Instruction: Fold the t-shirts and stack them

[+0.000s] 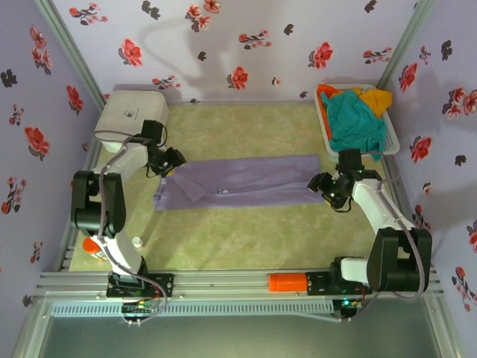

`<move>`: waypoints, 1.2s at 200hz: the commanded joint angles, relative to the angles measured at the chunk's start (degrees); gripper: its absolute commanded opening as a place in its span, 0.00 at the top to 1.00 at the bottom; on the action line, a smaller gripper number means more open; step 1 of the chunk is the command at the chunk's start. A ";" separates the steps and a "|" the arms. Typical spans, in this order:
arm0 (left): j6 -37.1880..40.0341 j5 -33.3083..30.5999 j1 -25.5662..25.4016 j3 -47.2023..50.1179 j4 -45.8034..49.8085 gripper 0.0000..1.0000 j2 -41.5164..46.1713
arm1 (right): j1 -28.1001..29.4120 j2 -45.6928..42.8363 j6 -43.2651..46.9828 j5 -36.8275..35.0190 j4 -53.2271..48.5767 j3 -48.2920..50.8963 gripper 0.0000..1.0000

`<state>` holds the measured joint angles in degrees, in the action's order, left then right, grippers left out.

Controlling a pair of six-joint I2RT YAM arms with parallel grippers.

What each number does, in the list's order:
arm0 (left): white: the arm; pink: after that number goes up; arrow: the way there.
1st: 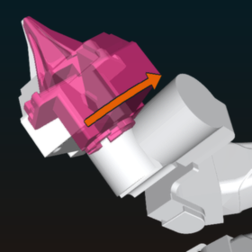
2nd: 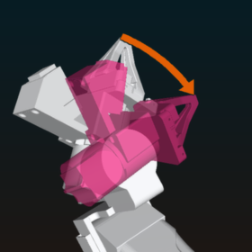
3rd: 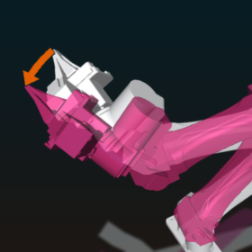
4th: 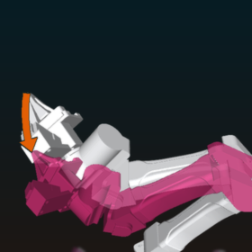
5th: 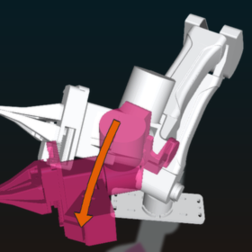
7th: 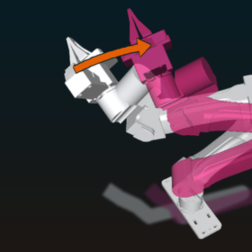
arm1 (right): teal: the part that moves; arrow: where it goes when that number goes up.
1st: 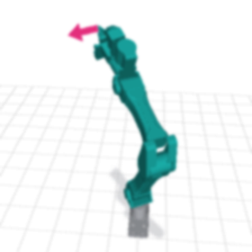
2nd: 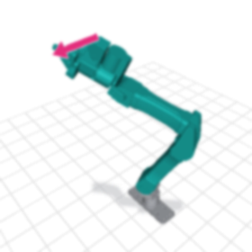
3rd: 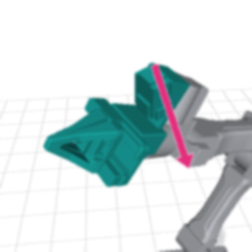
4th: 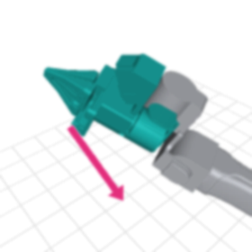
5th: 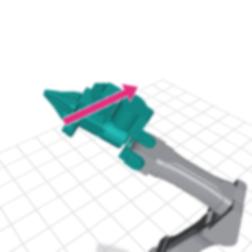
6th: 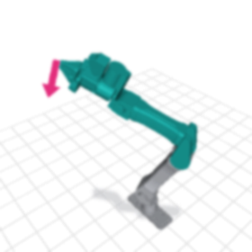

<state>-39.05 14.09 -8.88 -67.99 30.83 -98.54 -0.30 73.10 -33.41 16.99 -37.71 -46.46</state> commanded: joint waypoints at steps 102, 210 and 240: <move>-21.60 -0.76 -10.26 33.77 -16.83 0.48 30.26 | 0.12 -4.97 -1.97 4.80 1.75 2.84 0.30; -23.67 -0.71 -13.05 32.51 -22.37 0.53 22.05 | 0.12 -4.93 -0.81 3.70 0.00 2.38 0.30; -23.19 -0.82 -13.11 31.33 -21.92 0.58 21.47 | 0.12 -4.79 -0.85 3.88 -0.06 2.22 0.30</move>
<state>-61.89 13.98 -21.54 -34.22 9.78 -76.42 -0.27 68.29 -34.65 20.84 -36.29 -43.92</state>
